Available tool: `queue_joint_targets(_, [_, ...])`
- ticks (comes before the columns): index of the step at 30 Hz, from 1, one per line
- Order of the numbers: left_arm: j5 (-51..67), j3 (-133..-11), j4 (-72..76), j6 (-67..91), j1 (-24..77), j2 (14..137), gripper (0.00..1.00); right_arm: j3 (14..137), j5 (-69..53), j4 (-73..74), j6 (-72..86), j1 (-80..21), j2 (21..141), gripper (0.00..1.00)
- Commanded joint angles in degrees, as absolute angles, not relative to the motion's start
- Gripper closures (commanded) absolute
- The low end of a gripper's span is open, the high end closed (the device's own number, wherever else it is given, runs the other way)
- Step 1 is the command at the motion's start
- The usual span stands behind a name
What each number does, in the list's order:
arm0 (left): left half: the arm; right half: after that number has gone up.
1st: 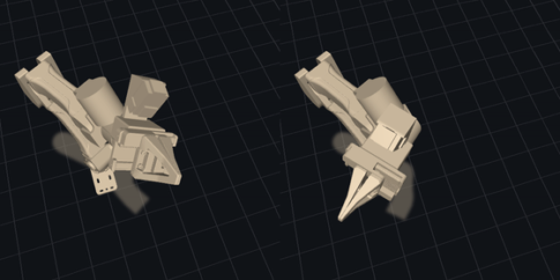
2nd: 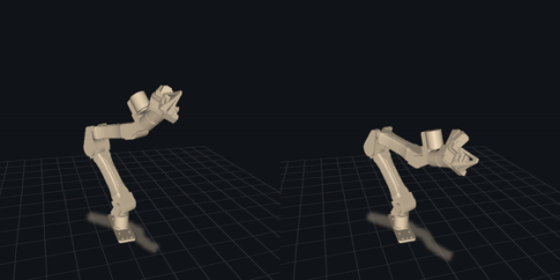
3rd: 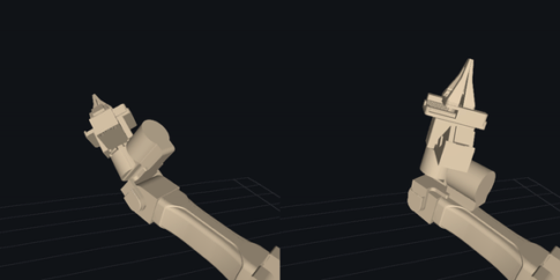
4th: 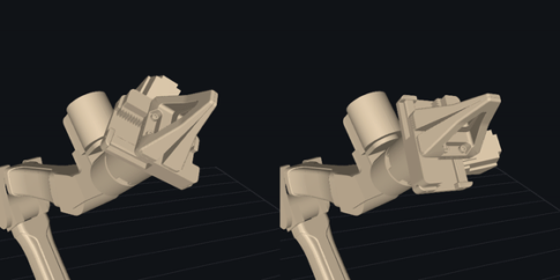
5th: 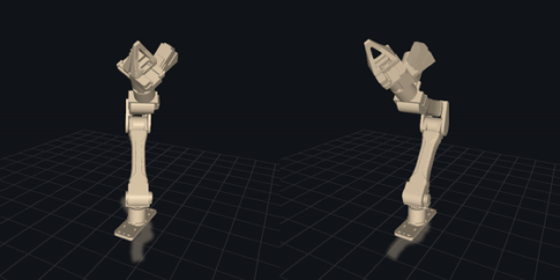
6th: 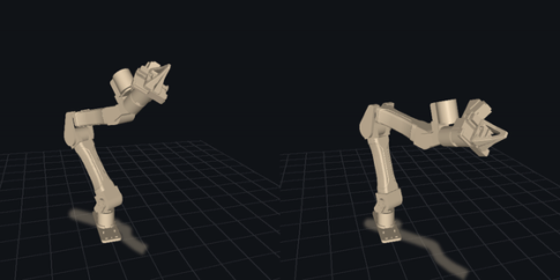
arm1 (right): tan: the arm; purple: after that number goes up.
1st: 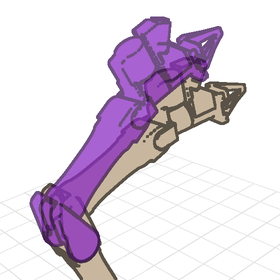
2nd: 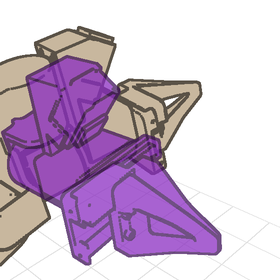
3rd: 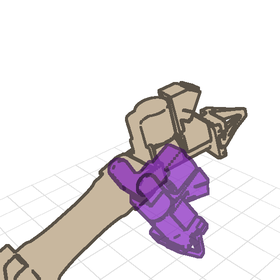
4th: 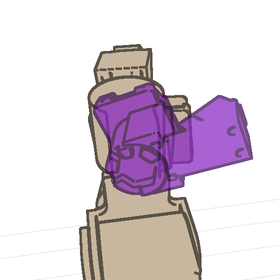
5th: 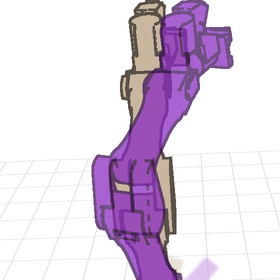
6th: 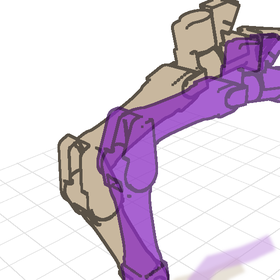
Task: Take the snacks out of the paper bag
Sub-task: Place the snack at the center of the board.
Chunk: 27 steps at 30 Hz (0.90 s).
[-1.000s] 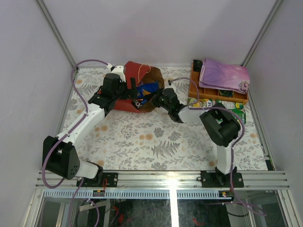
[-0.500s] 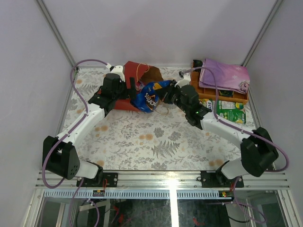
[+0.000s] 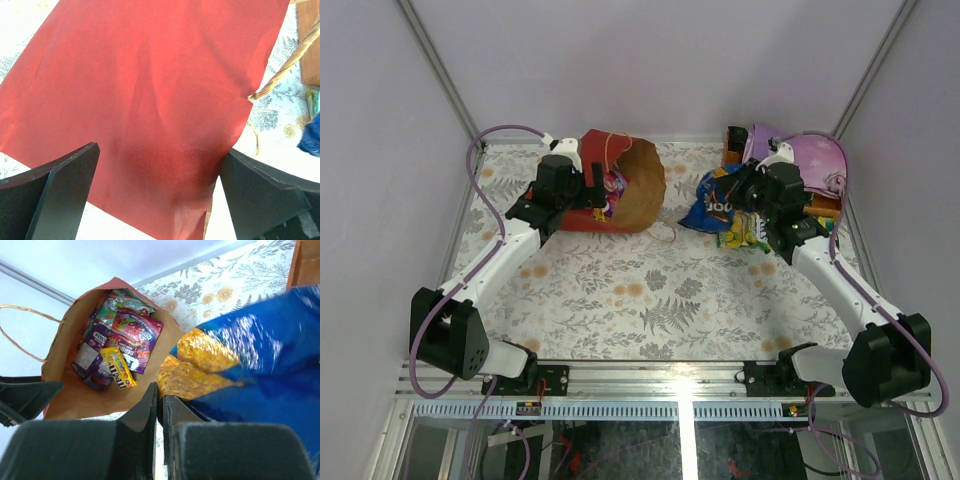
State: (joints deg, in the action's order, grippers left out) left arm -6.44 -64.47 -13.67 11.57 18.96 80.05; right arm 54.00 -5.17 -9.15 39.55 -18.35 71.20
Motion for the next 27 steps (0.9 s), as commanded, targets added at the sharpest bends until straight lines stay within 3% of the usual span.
queue_joint_targets(1, [-7.34,-63.94,-10.99,10.72,18.28,80.64,0.00,63.56,-7.15,-7.70,35.68,-17.50,72.72,1.00])
queue_joint_targets(15, [-10.22,-64.21,-11.06,10.13,17.75,83.10,0.02,100.58,-17.15,1.92,33.80,-14.97,107.00,1.00])
queue_joint_targets(21, [-11.44,-63.29,-9.87,10.37,17.46,82.30,0.05,105.31,-18.95,2.63,34.46,-11.57,116.26,0.99])
queue_joint_targets(25, [-12.49,-63.32,-9.94,10.84,16.76,82.93,0.03,109.60,-22.04,6.34,33.91,-8.57,123.14,0.86])
queue_joint_targets(27, [-12.33,-63.28,-9.93,11.06,16.45,83.21,0.03,113.02,-24.58,9.14,34.01,-7.14,127.24,0.63])
